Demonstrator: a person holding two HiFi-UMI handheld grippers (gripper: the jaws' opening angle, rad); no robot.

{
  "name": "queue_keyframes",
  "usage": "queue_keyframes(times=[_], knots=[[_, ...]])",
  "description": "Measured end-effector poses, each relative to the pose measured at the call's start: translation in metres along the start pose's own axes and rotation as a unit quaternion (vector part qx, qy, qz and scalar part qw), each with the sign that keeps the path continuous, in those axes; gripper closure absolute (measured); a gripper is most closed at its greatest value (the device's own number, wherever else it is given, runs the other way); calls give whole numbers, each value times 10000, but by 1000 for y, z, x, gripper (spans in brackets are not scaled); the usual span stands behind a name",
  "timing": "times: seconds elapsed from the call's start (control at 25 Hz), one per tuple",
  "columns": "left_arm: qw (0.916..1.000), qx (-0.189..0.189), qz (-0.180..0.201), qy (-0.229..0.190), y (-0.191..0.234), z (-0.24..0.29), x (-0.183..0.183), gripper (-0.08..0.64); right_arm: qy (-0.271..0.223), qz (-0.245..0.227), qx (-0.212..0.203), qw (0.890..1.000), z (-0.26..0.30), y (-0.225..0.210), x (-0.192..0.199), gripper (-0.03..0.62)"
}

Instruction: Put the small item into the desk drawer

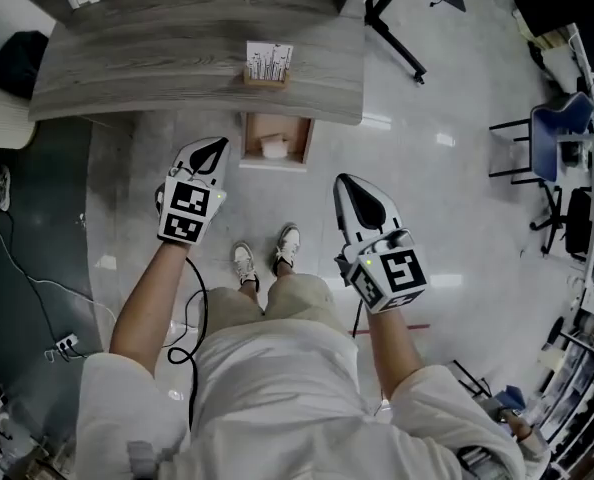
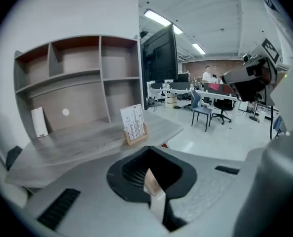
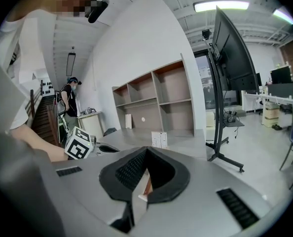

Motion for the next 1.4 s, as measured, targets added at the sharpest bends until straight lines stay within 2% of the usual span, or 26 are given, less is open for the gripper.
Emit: queue_keyframes(times=[0.24,0.44,0.68,0.92,1.08,1.4], knots=[[9957,-708,-172,-564,28,-78,-29,554,-283,-103,55,9995,-22,16,-33,595],[9854,-1289,-512,-988,50,-146,-46,554,-542,-167,172,9982,-40,18,-63,595],[9668,-1906,-826,-1489,66,-219,-68,554,-784,-156,241,9965,-58,16,-89,595],[9449,-2523,-880,-1890,71,-285,-88,554,-1058,-191,342,9936,-79,11,-114,595],[9342,-2802,-882,-2026,70,-314,-99,554,-1200,-193,379,9919,-86,7,-126,595],[9242,-3038,-803,-2171,74,-332,-113,554,-1300,-341,362,9903,-83,8,-143,595]])
Point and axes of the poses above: the fingertips, and each gripper's own axes: z forward along the fingers, y to its left, x out of its underside, the point moved 5 cm from there along -z, backward along the fingers, and after that the axes turned 13 degrees about z, right-handed, at the moved point
